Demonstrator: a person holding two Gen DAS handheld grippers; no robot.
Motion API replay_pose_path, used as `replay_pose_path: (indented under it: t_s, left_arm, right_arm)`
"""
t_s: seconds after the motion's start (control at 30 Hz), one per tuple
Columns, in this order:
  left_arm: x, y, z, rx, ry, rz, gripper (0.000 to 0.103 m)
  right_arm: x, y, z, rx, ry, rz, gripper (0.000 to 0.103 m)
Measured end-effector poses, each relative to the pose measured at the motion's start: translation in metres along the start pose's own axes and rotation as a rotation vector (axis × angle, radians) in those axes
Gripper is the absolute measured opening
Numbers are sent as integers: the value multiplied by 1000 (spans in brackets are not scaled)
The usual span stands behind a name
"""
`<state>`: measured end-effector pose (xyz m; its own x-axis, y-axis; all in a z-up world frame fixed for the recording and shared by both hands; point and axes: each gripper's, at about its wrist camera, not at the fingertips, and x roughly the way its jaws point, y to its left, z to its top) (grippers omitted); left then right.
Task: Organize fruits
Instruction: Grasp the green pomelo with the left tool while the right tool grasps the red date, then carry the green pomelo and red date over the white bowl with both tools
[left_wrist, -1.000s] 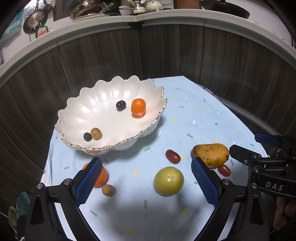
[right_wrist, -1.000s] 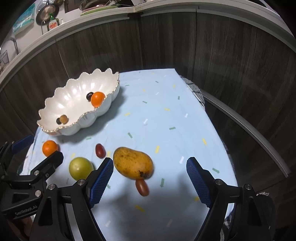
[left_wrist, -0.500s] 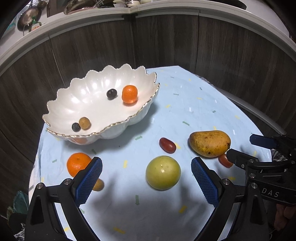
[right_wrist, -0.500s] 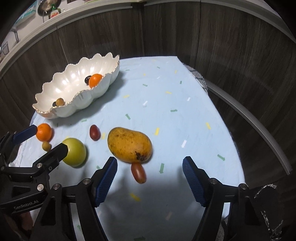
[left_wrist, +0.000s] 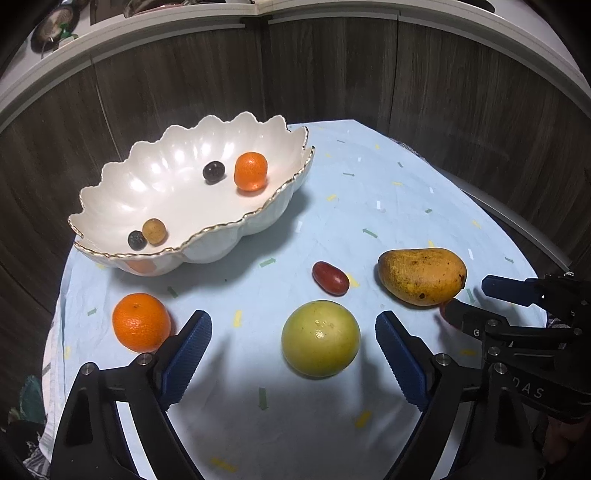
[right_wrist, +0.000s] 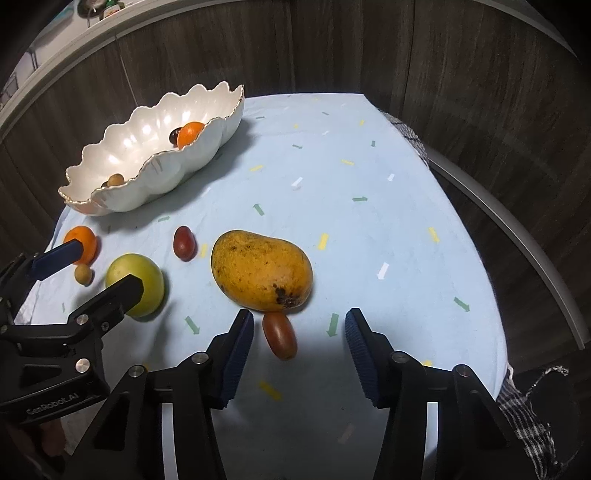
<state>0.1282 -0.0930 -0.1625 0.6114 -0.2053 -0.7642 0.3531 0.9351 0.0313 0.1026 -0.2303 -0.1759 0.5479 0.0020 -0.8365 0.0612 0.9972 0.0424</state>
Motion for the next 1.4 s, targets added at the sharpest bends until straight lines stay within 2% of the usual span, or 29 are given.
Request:
replay_pose_path:
  t_s: [0.4, 0.67, 0.87, 1.4]
  left_arm:
    - [15, -1, -4, -9, 37, -19, 78]
    - [20, -3, -6, -15, 60, -44, 64]
    - [18, -10, -7, 3, 62, -70, 48]
    - [8, -10, -6, 1, 57, -64, 48]
  right_arm:
    - [9, 1, -2, -16, 26, -1, 41]
    - [10, 8, -3, -41, 32, 38, 19]
    - [11, 6, -3, -29, 33, 51, 19]
    - [5, 3, -6, -8, 37, 68, 18]
